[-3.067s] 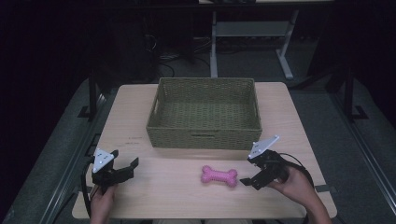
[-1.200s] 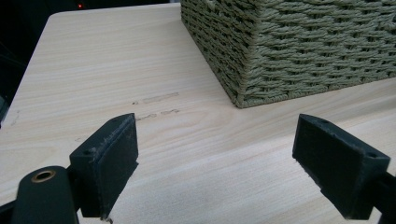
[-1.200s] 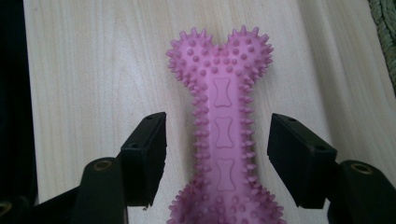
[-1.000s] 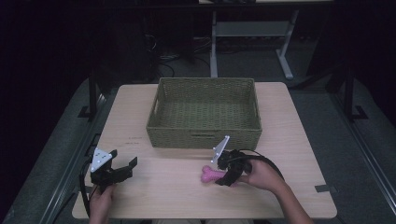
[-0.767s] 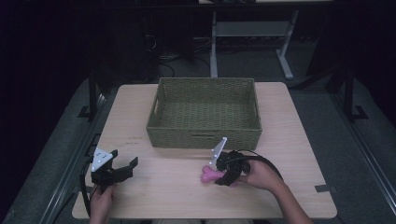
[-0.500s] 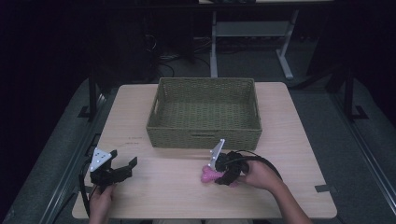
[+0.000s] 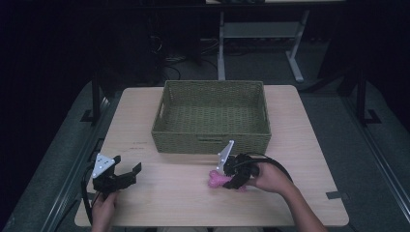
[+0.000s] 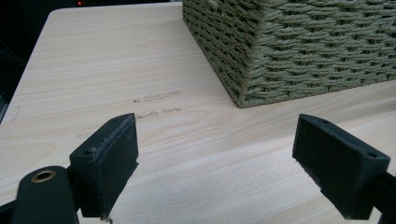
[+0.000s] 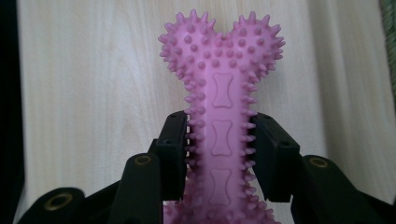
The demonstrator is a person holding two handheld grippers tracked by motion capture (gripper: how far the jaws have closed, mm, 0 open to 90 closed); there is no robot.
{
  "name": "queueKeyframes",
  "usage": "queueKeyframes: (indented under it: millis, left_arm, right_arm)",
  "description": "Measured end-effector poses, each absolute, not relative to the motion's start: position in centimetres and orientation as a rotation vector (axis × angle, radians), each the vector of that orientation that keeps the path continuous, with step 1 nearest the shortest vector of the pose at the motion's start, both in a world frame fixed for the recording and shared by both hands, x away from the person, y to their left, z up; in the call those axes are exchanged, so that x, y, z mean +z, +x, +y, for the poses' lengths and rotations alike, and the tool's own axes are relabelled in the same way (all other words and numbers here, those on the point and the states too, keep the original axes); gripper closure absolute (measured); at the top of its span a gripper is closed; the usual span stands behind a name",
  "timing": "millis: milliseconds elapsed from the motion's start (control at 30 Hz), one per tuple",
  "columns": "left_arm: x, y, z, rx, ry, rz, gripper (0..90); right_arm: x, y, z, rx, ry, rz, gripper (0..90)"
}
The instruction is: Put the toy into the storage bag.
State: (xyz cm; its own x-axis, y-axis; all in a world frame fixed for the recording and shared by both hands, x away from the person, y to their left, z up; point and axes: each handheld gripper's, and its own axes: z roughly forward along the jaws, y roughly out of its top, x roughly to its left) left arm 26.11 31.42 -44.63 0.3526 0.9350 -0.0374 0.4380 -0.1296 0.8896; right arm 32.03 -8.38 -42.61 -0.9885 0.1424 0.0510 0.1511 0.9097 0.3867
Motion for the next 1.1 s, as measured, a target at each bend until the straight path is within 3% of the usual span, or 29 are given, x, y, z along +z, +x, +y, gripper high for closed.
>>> queueKeyframes:
  millis: [1100]
  left_arm:
    - [-44.7,26.2,31.0,0.682,1.739,1.216,13.8]
  right_arm:
    - [-36.4,34.7,-11.6,-0.754,-0.264,-2.956,58.2]
